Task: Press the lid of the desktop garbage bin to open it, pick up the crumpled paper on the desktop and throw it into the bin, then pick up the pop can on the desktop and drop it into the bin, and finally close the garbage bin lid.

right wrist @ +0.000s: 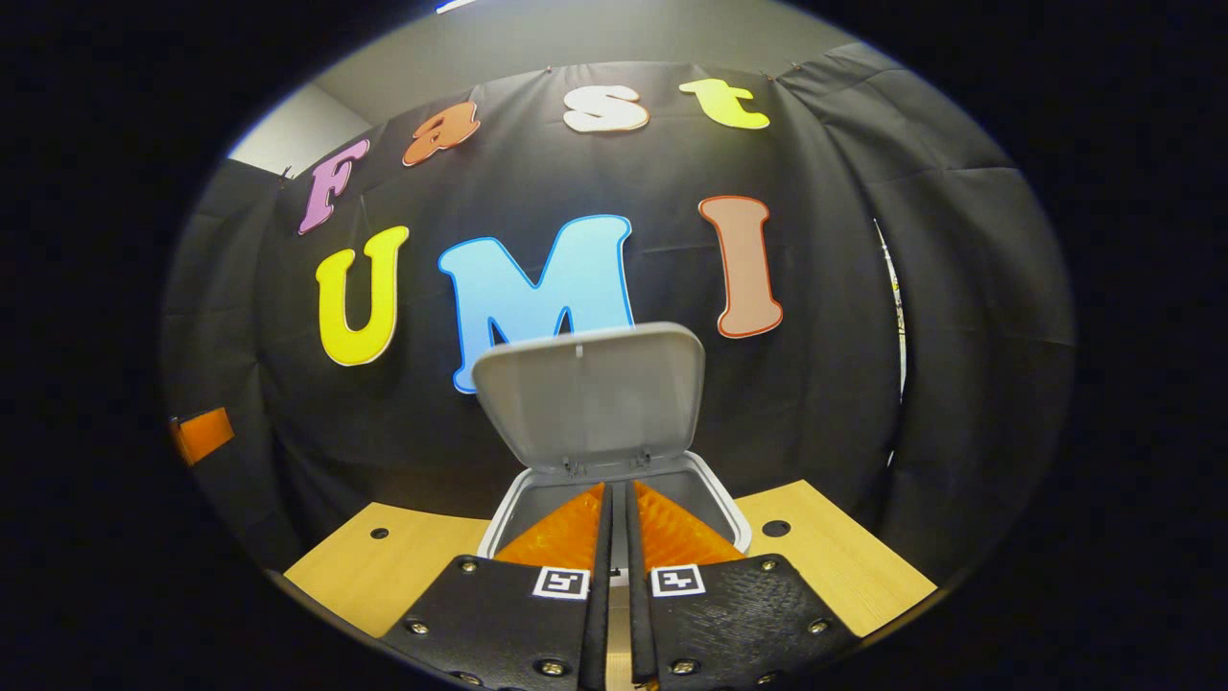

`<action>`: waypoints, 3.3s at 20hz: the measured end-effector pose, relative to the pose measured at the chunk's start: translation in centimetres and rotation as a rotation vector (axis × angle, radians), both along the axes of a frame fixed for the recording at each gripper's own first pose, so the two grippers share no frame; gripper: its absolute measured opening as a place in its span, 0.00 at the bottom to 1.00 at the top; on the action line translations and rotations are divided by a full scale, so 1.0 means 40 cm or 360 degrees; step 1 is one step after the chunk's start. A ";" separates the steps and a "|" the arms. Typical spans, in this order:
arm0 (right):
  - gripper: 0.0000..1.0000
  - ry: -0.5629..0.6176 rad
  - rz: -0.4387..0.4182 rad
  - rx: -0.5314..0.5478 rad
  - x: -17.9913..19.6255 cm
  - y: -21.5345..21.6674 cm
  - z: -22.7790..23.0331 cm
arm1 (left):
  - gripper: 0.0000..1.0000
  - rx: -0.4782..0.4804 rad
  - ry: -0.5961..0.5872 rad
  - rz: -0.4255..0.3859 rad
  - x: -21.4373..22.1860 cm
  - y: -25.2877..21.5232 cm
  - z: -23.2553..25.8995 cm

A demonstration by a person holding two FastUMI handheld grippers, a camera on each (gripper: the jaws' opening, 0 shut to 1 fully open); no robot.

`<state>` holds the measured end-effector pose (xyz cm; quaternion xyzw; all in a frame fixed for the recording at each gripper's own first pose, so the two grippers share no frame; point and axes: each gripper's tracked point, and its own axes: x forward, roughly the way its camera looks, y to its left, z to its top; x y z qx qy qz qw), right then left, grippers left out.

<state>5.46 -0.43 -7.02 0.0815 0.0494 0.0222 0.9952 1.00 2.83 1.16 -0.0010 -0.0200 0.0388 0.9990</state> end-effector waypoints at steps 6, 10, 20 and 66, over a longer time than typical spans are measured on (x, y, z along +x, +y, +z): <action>0.09 0.0005 0.0028 -0.0061 -0.035 0.022 -0.003 | 0.95 0.0021 -0.0008 0.0006 -0.019 0.015 -0.005; 0.20 0.0048 0.0100 -0.0090 -0.060 0.063 -0.032 | 0.95 0.0045 -0.0014 0.0000 -0.030 0.015 -0.010; 0.66 0.0078 0.0197 -0.0032 -0.139 0.132 -0.040 | 0.95 0.0092 0.0027 -0.0063 -0.063 0.012 -0.121; 0.70 0.0286 0.0093 -0.0298 -0.237 0.103 -0.070 | 0.60 0.0083 0.1180 -0.0212 -0.113 0.030 -1.158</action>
